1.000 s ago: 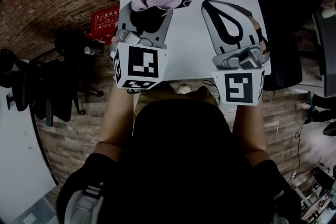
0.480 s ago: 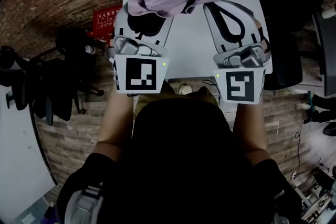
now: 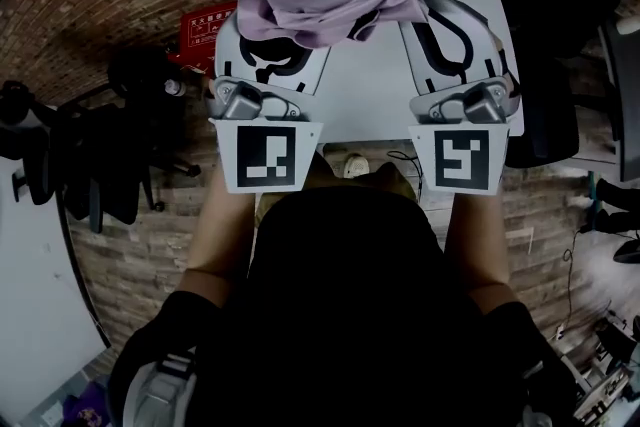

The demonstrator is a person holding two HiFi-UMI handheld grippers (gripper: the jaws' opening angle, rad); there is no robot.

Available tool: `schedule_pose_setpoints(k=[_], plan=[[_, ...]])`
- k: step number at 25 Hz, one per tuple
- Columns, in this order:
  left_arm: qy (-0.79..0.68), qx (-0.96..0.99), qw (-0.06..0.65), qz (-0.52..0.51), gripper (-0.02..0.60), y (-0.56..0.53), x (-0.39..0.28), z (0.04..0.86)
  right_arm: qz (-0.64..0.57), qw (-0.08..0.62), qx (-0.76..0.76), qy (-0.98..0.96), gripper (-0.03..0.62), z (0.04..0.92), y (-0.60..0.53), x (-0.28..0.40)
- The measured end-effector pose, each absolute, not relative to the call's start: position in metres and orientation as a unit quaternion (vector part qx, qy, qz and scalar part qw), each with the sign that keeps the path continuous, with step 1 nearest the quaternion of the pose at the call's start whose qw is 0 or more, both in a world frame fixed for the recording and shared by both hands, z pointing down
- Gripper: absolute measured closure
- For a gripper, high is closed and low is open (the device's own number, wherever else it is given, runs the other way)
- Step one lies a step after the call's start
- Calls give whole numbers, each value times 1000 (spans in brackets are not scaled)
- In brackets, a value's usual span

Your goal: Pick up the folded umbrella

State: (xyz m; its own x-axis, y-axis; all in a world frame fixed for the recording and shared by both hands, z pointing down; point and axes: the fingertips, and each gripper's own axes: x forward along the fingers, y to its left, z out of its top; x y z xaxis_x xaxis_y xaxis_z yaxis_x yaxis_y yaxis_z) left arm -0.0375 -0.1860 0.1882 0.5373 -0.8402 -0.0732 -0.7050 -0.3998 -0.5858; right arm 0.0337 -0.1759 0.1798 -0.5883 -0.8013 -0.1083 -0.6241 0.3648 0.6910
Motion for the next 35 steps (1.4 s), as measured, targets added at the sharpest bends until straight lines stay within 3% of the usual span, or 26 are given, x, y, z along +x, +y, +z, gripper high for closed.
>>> schedule_pose_setpoints(k=[11,35], plan=[[478,-807,329,-109,370,-178,-53,196,-354,130,439,-816,564,182,-173,28],[468,-800,360,-110,368,-173,-21,170,-374,115,429,-814,564,177,-163,41]])
